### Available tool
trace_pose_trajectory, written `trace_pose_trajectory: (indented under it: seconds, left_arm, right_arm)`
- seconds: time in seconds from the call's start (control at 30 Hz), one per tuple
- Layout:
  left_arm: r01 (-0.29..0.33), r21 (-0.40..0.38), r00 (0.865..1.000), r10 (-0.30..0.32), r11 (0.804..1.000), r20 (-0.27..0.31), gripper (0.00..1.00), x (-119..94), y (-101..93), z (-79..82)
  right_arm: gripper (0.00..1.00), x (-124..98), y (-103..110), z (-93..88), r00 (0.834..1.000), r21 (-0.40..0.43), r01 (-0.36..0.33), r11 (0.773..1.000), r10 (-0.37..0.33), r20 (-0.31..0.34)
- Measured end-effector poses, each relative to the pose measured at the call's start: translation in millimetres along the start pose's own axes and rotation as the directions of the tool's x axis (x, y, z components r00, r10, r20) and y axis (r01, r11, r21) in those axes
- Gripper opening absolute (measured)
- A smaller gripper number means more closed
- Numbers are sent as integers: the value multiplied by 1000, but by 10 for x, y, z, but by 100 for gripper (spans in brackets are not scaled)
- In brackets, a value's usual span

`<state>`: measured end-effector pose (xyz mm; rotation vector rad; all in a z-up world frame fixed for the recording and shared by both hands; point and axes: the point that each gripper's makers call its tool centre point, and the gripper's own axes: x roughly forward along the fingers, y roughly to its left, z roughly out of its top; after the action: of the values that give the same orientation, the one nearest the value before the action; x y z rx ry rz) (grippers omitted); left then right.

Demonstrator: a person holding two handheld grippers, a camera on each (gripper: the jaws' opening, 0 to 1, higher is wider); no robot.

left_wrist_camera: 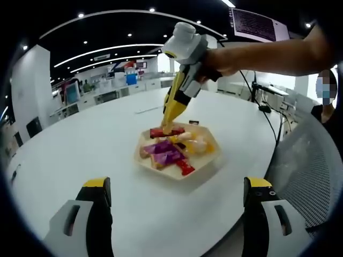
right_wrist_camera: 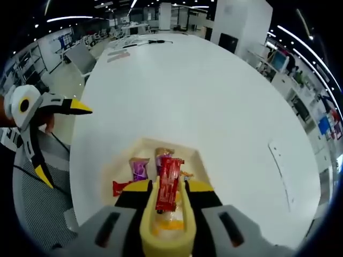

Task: Place the target food into the container with the food tongs after gripping and lifting it, then release it inside without dropping or visibly crushing the food.

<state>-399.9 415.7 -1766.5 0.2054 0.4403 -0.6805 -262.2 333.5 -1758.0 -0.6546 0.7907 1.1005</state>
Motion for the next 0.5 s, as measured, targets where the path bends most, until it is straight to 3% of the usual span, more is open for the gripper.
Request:
trace_pose_trajectory:
  seconds: [0.27, 0.5]
  left_arm:
    - [-7, 1, 1000, 7, 1000, -2, 100, -4, 15, -6]
    - [-5, 1, 1000, 5, 1000, 4, 100, -6, 9, 4]
  right_arm:
    - [23, -126, -32, -7, 999, 10, 9, 1000, -10, 32]
    - [24, -323, 3, -161, 998, 34, 25, 999, -27, 61]
